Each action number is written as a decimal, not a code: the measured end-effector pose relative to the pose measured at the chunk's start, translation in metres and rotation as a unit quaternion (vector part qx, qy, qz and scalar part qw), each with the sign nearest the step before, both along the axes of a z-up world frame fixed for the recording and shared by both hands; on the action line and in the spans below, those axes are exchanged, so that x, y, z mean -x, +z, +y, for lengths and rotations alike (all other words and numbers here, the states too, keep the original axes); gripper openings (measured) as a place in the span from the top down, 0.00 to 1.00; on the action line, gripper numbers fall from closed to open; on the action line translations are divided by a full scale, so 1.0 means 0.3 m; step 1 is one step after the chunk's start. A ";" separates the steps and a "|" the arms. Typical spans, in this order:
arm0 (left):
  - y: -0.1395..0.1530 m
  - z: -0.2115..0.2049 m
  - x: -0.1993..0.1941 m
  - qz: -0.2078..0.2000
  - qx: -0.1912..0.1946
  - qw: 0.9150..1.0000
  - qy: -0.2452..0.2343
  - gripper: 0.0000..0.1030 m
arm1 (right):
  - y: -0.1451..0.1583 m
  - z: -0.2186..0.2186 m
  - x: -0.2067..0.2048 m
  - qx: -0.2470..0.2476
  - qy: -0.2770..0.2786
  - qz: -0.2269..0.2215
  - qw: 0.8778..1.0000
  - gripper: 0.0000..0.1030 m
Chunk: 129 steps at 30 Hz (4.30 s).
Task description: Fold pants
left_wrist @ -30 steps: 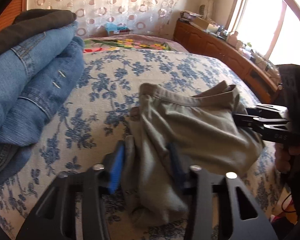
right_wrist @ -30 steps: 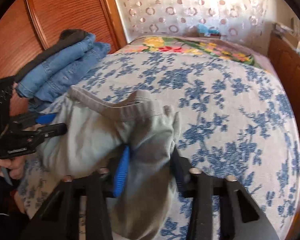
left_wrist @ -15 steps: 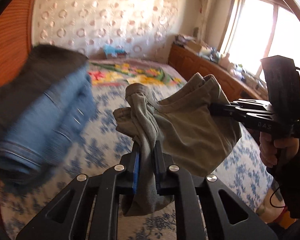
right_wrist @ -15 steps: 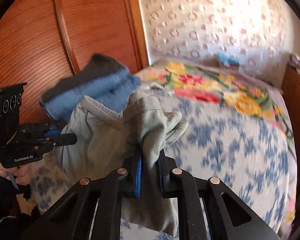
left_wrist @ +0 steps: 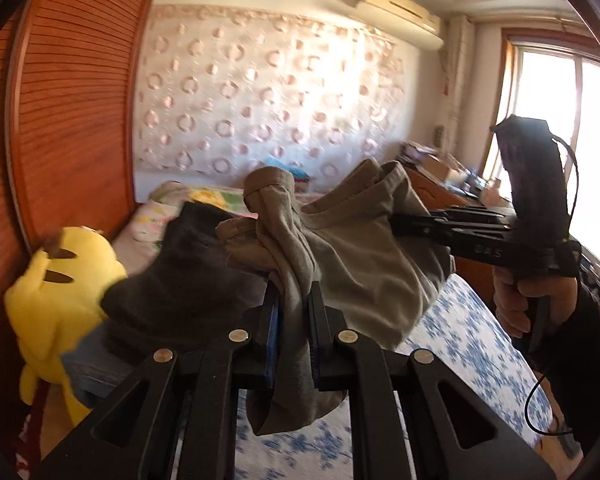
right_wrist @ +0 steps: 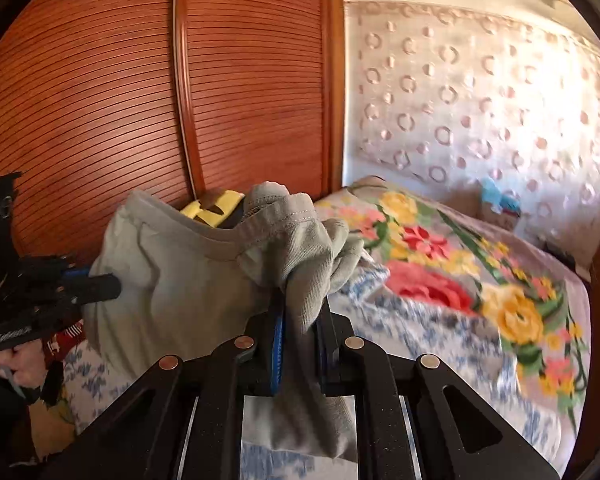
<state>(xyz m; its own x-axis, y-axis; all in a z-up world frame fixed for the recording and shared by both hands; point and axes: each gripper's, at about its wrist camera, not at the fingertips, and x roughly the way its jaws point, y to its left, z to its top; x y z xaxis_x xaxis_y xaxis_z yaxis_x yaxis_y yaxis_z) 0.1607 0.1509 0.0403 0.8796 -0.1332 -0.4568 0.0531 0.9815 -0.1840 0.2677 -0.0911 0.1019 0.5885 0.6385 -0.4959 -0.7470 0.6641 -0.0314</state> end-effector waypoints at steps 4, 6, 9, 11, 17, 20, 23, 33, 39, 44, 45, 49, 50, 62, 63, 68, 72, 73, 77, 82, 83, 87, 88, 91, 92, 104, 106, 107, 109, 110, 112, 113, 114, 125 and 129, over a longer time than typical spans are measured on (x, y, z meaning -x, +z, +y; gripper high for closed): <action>0.003 0.067 -0.014 0.000 0.008 1.000 0.028 0.87 | 0.013 0.108 -0.107 0.013 0.025 -0.006 1.000 0.87; -0.001 0.094 -0.018 0.000 0.010 0.999 0.038 0.87 | 0.003 0.154 -0.168 0.023 0.038 -0.009 0.999 0.87; -0.017 0.140 -0.037 0.006 0.016 0.998 0.057 0.87 | 0.001 0.237 -0.244 0.037 0.051 -0.014 0.998 0.87; -0.035 0.176 -0.048 0.010 0.018 0.997 0.071 0.87 | -0.005 0.292 -0.287 0.044 0.061 -0.016 0.997 0.87; -0.090 0.259 -0.067 0.034 0.026 0.995 0.094 0.87 | -0.064 0.454 -0.399 0.063 0.081 -0.005 0.995 0.87; -0.125 0.285 -0.071 0.050 0.030 0.992 0.109 0.87 | -0.097 0.508 -0.440 0.074 0.085 0.006 0.994 0.84; -0.140 0.291 -0.061 0.063 0.036 0.992 0.105 0.81 | -0.119 0.529 -0.482 0.074 0.074 0.018 0.994 0.73; -0.107 0.279 -0.037 0.054 0.001 0.993 0.106 0.35 | -0.083 0.386 -0.433 0.010 0.022 0.001 1.000 0.66; -0.103 0.247 -0.039 0.051 -0.007 0.994 0.099 0.35 | -0.091 0.324 -0.343 -0.014 0.029 0.004 0.999 0.66; -0.116 0.208 -0.053 0.062 -0.015 0.995 0.081 0.28 | -0.115 0.289 -0.289 -0.017 0.025 0.011 0.999 0.66; -0.118 0.199 -0.054 0.061 -0.018 0.995 0.076 0.23 | -0.117 0.282 -0.283 -0.018 0.022 0.014 0.999 0.66; -0.113 0.158 -0.049 0.059 -0.026 0.996 0.060 0.14 | -0.123 0.230 -0.252 -0.021 0.012 0.020 1.000 0.66; -0.112 0.148 -0.047 0.058 -0.026 0.996 0.058 0.11 | -0.124 0.217 -0.242 -0.022 0.008 0.020 1.000 0.66; -0.093 0.001 -0.017 0.058 -0.049 0.997 0.024 0.02 | -0.132 0.034 -0.079 -0.030 -0.064 0.021 0.997 0.62; -0.092 -0.012 -0.014 0.058 -0.050 0.997 0.021 0.02 | -0.130 0.019 -0.060 -0.030 -0.071 0.019 0.997 0.60; -0.088 -0.101 0.013 0.049 -0.058 0.997 0.003 0.02 | -0.129 -0.066 0.055 -0.036 -0.106 0.012 0.994 0.48; -0.092 -0.168 0.035 0.047 -0.067 0.997 -0.012 0.02 | -0.133 -0.118 0.152 -0.035 -0.141 0.009 0.989 0.39; -0.095 -0.184 0.035 0.048 -0.069 0.996 -0.016 0.02 | -0.134 -0.128 0.176 -0.037 -0.150 0.007 0.988 0.34; -0.104 -0.254 0.051 0.054 -0.074 0.995 -0.033 0.02 | -0.137 -0.177 0.280 -0.049 -0.182 0.006 0.982 0.26; -0.112 -0.336 0.083 0.051 -0.077 0.995 -0.047 0.02 | -0.140 -0.202 0.428 -0.050 -0.225 -0.004 0.973 0.26; -0.113 -0.353 0.093 0.050 -0.076 0.995 -0.051 0.02 | -0.141 -0.209 0.455 -0.053 -0.233 -0.004 0.971 0.26; -0.104 -0.407 0.137 0.036 -0.084 0.994 -0.058 0.02 | -0.142 -0.223 0.552 -0.064 -0.262 -0.006 0.963 0.26; -0.099 -0.422 0.151 0.033 -0.085 0.994 -0.060 0.02 | -0.143 -0.226 0.577 -0.065 -0.272 -0.007 0.960 0.26; -0.088 -0.444 0.176 0.031 -0.082 0.994 -0.064 0.02 | -0.143 -0.222 0.638 -0.069 -0.283 -0.010 0.957 0.26; -0.086 -0.447 0.185 0.031 -0.082 0.994 -0.065 0.02 | -0.140 -0.219 0.657 -0.070 -0.288 -0.013 0.955 0.26; -0.034 -0.454 0.304 0.004 -0.078 0.996 -0.040 0.02 | -0.143 -0.182 0.827 -0.081 -0.295 -0.039 0.951 0.26; -0.019 -0.448 0.325 -0.004 -0.077 0.997 -0.032 0.02 | -0.145 -0.172 0.864 -0.082 -0.296 -0.044 0.951 0.26; -0.013 -0.443 0.331 -0.006 -0.076 0.997 -0.028 0.02 | -0.147 -0.170 0.878 -0.082 -0.296 -0.045 0.951 0.26; -0.005 -0.434 0.344 -0.011 -0.073 0.997 -0.022 0.02 | -0.157 -0.170 0.892 -0.082 -0.297 -0.047 0.950 0.26; -0.002 -0.430 0.345 -0.013 -0.071 0.997 -0.020 0.02 | -0.160 -0.171 0.898 -0.083 -0.297 -0.048 0.950 0.26; 0.001 -0.426 0.353 -0.014 -0.071 0.997 -0.018 0.02 | -0.173 -0.173 0.903 -0.086 -0.297 -0.047 0.950 0.26; 0.002 -0.424 0.359 -0.016 -0.071 0.997 -0.016 0.02 | -0.174 -0.174 0.904 -0.087 -0.297 -0.046 0.950 0.26; 0.002 -0.420 0.362 -0.017 -0.070 0.997 -0.016 0.02 | -0.186 -0.191 0.909 -0.086 -0.295 -0.045 0.950 0.26; -0.005 -0.402 0.368 -0.012 -0.069 0.997 -0.009 0.02 | -0.194 -0.205 0.892 -0.084 -0.294 -0.048 0.951 0.26; -0.005 -0.401 0.369 -0.013 -0.070 0.997 -0.010 0.02 | -0.194 -0.205 0.896 -0.084 -0.295 -0.048 0.951 0.26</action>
